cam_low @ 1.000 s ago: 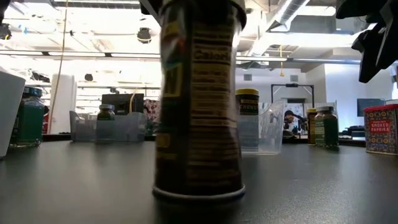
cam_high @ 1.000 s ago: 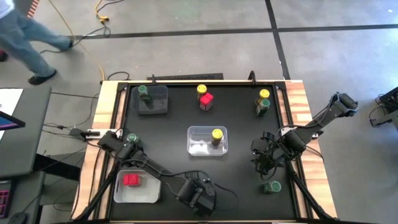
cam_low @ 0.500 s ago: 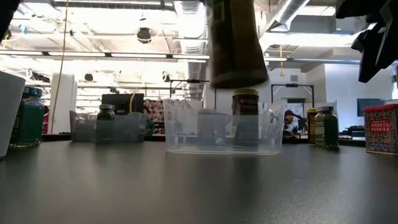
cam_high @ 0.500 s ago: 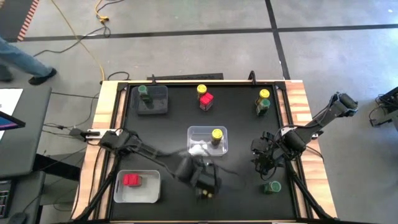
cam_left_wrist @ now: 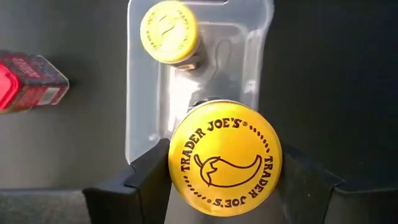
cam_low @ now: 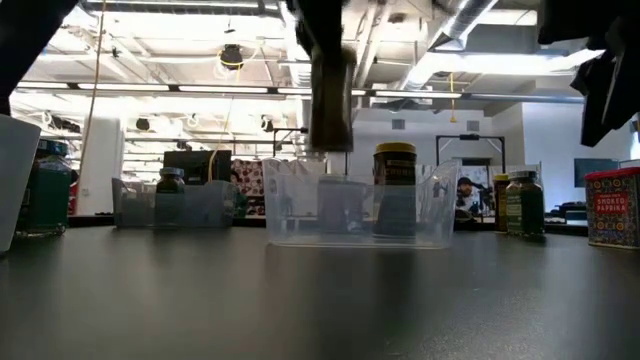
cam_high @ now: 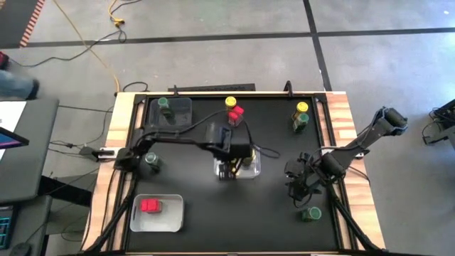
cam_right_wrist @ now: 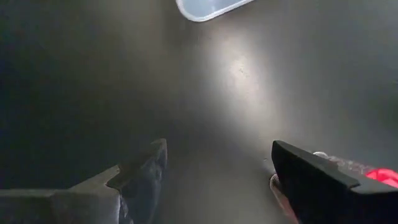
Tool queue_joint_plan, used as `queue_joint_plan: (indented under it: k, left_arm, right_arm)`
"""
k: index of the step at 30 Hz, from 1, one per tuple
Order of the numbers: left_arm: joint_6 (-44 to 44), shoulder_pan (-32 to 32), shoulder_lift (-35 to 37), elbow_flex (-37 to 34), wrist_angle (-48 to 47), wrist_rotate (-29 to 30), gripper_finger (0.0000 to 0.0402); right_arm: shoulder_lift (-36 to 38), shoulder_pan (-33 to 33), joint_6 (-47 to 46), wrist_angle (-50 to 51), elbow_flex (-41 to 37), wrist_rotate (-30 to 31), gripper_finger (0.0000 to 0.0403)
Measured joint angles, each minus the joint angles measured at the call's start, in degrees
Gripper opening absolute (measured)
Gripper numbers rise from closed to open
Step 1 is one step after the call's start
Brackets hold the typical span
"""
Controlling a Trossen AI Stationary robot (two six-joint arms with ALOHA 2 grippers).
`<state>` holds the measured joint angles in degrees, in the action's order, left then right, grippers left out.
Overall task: Sort spices by type
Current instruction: Put the yellow seasoning bottle into the transparent bin
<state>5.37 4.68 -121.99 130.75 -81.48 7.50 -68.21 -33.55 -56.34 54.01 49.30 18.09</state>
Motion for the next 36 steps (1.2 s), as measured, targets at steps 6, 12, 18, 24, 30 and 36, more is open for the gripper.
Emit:
queue_joint_plan:
  k: [6, 12, 18, 24, 30, 36]
  left_arm:
    - [-6.9, -3.0, -0.2, -9.0, 7.2, -1.3, 0.0228]
    - [-7.7, -5.3, -0.2, -15.4, 9.6, -4.1, 0.0228]
    - [-10.4, -6.3, -0.2, -16.6, 14.2, -7.0, 0.0229]
    - [-10.5, -7.4, -0.2, -16.6, 15.6, -7.4, 0.0229]
    - [-10.2, -7.5, -0.2, -16.6, 18.0, -7.4, 0.0229]
    - [-9.6, -7.7, -0.2, -16.6, 18.6, -6.1, 0.0229]
  right_arm:
    - [1.3, 1.6, -5.9, 0.9, 0.0, 0.0, 0.0317]
    - [2.4, 4.9, -7.3, 1.0, 0.0, 0.0, 0.0317]
    - [2.4, 7.1, -7.3, 0.7, 0.0, 0.0, 0.0317]
    - [2.3, 7.1, -7.3, 0.7, 0.0, 0.0, 0.0317]
    - [2.3, 7.1, -7.2, 0.8, 0.0, 0.0, 0.0317]
    - [2.3, 7.0, -7.0, 0.8, 0.0, 0.0, 0.0317]
